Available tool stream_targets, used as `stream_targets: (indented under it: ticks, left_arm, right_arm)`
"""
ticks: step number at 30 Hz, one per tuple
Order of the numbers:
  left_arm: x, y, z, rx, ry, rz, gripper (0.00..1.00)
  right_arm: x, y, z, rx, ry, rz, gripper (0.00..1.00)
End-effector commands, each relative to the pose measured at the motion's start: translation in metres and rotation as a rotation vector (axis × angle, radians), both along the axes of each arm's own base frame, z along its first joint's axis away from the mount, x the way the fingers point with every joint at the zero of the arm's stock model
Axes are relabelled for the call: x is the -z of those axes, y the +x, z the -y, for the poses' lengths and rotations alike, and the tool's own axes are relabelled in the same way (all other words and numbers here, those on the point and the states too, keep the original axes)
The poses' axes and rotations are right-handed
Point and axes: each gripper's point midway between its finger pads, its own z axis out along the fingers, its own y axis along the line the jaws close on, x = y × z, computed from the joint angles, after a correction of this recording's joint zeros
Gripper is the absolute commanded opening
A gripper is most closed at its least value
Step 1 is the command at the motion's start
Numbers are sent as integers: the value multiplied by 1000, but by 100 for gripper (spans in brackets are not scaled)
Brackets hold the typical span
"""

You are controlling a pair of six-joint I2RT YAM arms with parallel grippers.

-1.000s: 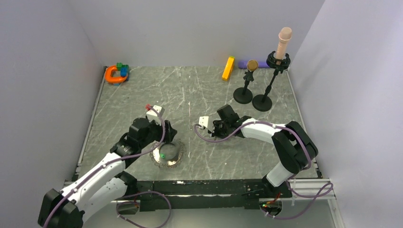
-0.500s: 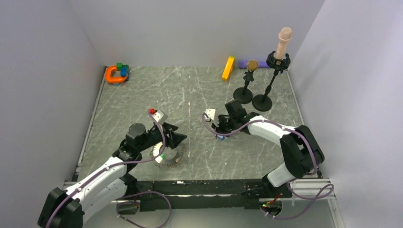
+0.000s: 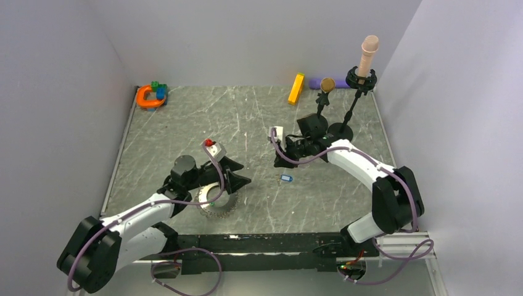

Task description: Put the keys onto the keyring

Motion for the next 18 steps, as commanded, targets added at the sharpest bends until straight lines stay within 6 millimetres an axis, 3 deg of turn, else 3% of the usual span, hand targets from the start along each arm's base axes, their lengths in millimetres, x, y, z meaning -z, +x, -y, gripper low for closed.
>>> stream_targets:
  ticks: [1, 3, 5, 8, 11, 14, 18]
  left_arm:
    - [-31, 3, 10, 50, -38, 108, 76]
    - [-28, 6, 6, 20, -29, 109, 76]
    - [-23, 6, 2, -5, -11, 94, 77]
    - [-18, 6, -6, -48, 6, 85, 77]
    - [-15, 4, -12, -78, 10, 89, 77]
    - [-12, 2, -16, -91, 12, 87, 77]
    - [-10, -1, -18, -98, 11, 80, 77]
  right_arm:
    - [30, 11, 18, 40, -136, -12, 38]
    - [42, 20, 24, 95, -175, 21, 53]
    - [42, 25, 23, 147, -179, -12, 56]
    - [50, 24, 21, 204, -190, -113, 56]
    - [70, 25, 25, 274, -226, -173, 56]
    - [85, 27, 27, 301, -264, -225, 50]
    - [86, 30, 25, 318, -263, -229, 48]
